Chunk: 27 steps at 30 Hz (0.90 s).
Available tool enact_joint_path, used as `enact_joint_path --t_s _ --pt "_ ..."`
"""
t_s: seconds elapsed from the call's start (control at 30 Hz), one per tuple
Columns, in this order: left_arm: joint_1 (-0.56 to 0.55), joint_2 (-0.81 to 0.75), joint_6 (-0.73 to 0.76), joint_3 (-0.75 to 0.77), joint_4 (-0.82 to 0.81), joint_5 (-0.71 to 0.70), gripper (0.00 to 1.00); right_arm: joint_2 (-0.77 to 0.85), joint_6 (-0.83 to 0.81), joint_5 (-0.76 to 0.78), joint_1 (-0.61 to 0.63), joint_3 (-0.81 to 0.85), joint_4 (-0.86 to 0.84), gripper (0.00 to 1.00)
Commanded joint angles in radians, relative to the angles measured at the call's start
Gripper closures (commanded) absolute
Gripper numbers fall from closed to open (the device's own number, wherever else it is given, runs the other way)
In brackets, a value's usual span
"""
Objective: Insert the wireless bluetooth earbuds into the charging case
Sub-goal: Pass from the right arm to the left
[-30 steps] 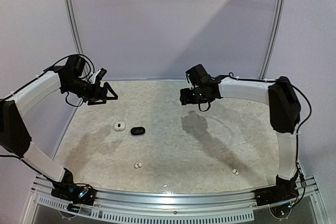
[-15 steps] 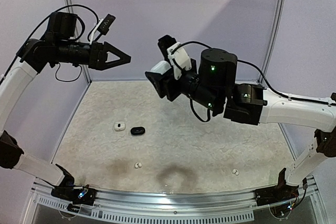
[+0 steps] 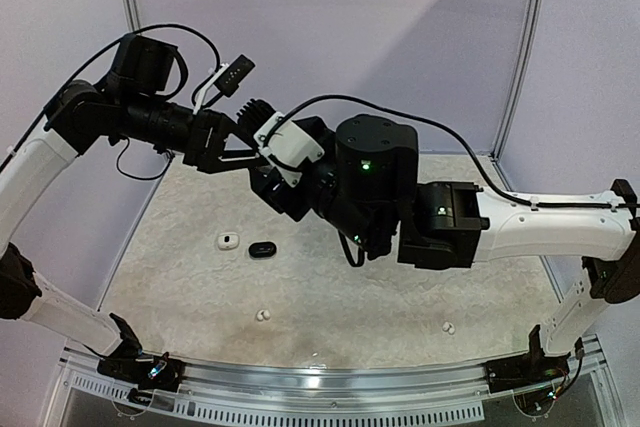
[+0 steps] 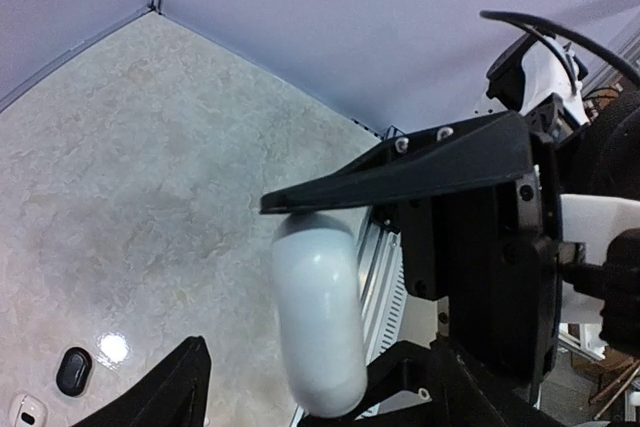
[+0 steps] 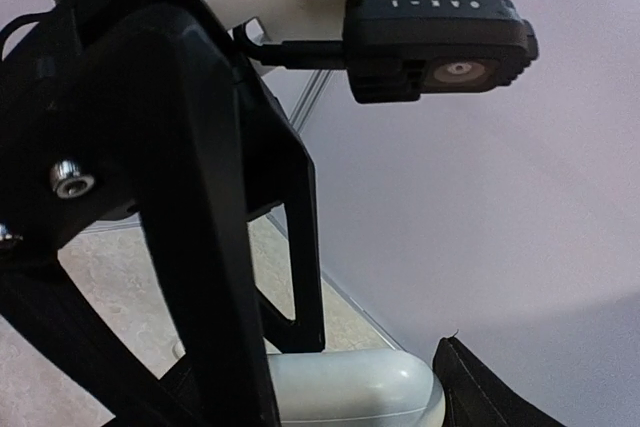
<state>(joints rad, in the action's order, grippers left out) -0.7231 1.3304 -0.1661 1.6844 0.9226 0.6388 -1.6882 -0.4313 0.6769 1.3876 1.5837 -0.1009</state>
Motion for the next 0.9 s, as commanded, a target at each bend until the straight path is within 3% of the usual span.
enact_joint_path --t_s 0.0,0.1,0.23,0.37,0.47,0.5,0.6,0.63,0.73,0.87 --pt "-0.038 -0.005 0.01 -0.028 0.025 -0.029 0.3 -0.037 -0.022 0.051 0.011 0.056 0.018 0.61" --pt "-0.041 -0.01 0.014 -0.052 0.026 -0.053 0.42 -0.048 -0.02 0.06 0.018 0.069 0.015 0.62" --pt "-0.042 -0.008 0.013 -0.059 0.023 -0.06 0.73 -0.06 -0.019 0.055 0.025 0.08 0.015 0.62" --pt "-0.042 -0.012 0.015 -0.061 0.025 -0.06 0.98 -0.061 -0.002 0.058 0.025 0.078 0.009 0.62" --pt "-0.042 -0.016 0.021 -0.067 0.026 -0.063 1.0 -0.054 0.002 0.06 0.024 0.069 0.007 0.61" --pt "-0.042 -0.018 0.024 -0.068 0.028 -0.063 1.0 -0.053 0.003 0.065 0.024 0.067 0.017 0.54" --pt "-0.039 -0.026 0.076 -0.062 0.052 -0.074 1.0 -0.028 0.038 0.076 0.025 0.047 0.086 0.1" --pt "-0.039 -0.028 0.107 -0.06 0.068 -0.087 1.0 -0.012 0.072 0.068 0.022 0.034 0.132 0.02" --pt "-0.038 -0.037 0.219 -0.052 0.118 -0.124 1.0 0.086 0.182 -0.068 0.005 -0.015 0.294 0.01" --pt "-0.039 -0.04 0.385 -0.038 0.184 -0.082 1.0 0.254 0.358 -0.415 -0.05 -0.133 0.365 0.01"
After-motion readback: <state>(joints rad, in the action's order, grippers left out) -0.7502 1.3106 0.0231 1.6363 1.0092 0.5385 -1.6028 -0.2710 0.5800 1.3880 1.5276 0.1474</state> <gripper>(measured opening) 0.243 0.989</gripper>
